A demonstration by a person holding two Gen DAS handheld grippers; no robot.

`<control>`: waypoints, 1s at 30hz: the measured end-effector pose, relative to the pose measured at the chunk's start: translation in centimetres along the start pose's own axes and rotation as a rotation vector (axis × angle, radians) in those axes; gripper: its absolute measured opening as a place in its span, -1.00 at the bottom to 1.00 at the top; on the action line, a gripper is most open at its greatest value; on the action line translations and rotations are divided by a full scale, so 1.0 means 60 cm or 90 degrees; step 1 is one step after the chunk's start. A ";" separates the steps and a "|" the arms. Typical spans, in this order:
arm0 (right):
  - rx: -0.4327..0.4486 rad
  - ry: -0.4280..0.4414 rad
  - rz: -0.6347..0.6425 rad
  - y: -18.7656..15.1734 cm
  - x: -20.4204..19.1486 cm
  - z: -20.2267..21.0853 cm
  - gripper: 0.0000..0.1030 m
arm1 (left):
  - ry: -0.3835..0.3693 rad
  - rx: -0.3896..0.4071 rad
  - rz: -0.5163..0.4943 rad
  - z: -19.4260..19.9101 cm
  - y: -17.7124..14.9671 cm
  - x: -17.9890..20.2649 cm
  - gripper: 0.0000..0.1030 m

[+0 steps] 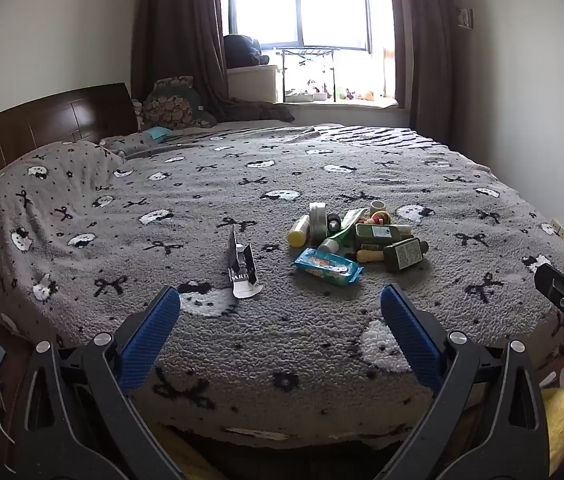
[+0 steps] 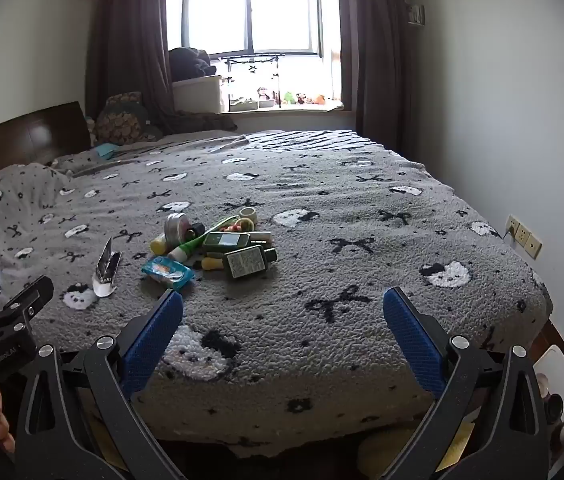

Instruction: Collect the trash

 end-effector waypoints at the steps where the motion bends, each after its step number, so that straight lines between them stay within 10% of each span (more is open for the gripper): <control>1: -0.001 0.000 0.000 0.000 -0.001 0.000 0.94 | 0.000 -0.001 -0.001 0.000 -0.001 0.000 0.84; 30: 0.002 -0.016 0.003 0.000 0.008 0.002 0.94 | -0.016 -0.002 0.006 0.014 0.005 0.014 0.84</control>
Point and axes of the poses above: each gripper's, at about its wrist camera, not at the fingertips, and z roughly against the way its jaws point, x to its right, y to its top, the point moved 9 cm from there along -z, roughly the way its jaws point, and after that the axes turned 3 degrees about x, right-handed, at the moved point
